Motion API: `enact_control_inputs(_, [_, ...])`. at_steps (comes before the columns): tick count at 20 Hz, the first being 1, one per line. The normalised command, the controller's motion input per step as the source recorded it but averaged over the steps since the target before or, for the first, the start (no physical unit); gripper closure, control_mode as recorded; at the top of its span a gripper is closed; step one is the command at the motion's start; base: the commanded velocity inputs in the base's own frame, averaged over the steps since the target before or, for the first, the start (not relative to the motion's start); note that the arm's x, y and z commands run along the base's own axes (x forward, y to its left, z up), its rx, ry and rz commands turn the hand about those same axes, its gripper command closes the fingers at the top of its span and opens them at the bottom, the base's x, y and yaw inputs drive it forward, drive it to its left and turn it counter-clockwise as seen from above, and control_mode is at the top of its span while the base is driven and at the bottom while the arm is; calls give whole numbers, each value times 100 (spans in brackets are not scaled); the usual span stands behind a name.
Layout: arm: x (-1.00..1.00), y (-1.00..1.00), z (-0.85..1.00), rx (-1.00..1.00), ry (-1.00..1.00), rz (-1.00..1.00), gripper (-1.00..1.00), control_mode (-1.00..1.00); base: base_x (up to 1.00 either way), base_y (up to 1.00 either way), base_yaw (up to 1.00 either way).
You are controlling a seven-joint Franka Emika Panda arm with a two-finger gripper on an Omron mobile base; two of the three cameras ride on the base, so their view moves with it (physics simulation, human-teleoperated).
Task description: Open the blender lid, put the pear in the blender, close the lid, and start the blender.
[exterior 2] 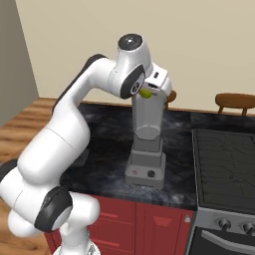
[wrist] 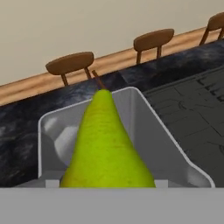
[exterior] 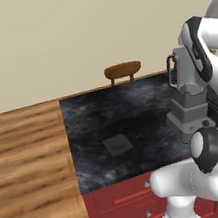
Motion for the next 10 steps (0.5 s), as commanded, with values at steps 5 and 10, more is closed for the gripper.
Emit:
enact_control_inputs(5, [7,0,-56,0,15,8,100,-100,0,0,0])
enact_control_inputs(10, [1,0,-59,0,15,7,100,-100,0,0,0])
